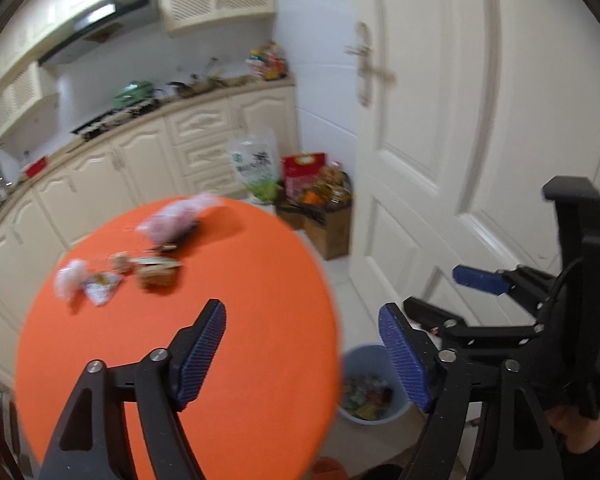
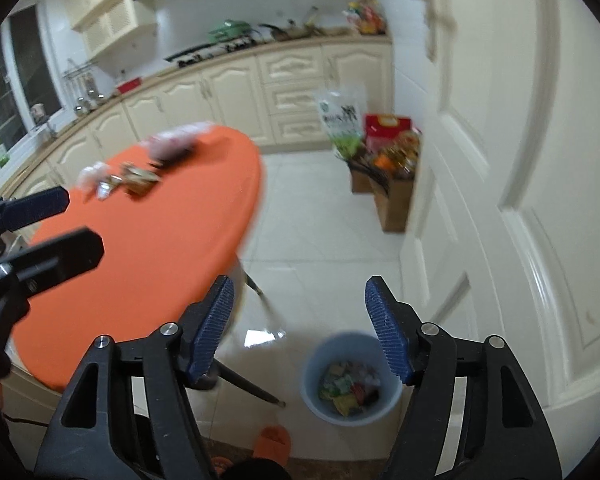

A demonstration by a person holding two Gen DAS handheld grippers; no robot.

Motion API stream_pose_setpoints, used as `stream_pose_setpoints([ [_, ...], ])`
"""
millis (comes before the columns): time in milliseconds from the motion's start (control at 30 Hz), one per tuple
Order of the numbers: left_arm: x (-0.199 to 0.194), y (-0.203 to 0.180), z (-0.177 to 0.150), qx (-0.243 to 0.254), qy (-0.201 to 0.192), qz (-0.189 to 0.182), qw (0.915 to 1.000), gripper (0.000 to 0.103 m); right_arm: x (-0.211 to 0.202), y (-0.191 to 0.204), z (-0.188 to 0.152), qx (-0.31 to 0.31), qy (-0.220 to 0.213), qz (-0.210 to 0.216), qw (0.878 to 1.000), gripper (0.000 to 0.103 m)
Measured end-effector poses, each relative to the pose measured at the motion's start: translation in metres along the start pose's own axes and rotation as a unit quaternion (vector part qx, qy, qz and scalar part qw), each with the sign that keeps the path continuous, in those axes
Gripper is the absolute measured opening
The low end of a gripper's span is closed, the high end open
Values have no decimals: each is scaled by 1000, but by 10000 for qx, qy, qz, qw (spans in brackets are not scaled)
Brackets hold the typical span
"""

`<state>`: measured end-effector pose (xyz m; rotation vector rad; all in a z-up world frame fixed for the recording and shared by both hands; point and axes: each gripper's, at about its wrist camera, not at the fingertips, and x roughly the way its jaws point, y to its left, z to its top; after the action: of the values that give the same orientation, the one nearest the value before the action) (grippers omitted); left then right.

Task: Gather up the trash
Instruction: 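Grasp a brown lump with the right tool while the left grasps another brown lump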

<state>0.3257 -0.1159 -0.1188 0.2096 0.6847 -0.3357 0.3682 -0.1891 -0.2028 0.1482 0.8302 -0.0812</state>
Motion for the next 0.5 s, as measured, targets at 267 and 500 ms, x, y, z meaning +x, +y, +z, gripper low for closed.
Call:
stream_pose_setpoints([
  [267,-36,103,-19,-665,-132,716,9951,83,13,99,40,-684,-95,454,9966,69],
  [500,-32,185,-27,-1291,38,1267,9835,84,71,162,63,-1034,265,786,9912,69],
])
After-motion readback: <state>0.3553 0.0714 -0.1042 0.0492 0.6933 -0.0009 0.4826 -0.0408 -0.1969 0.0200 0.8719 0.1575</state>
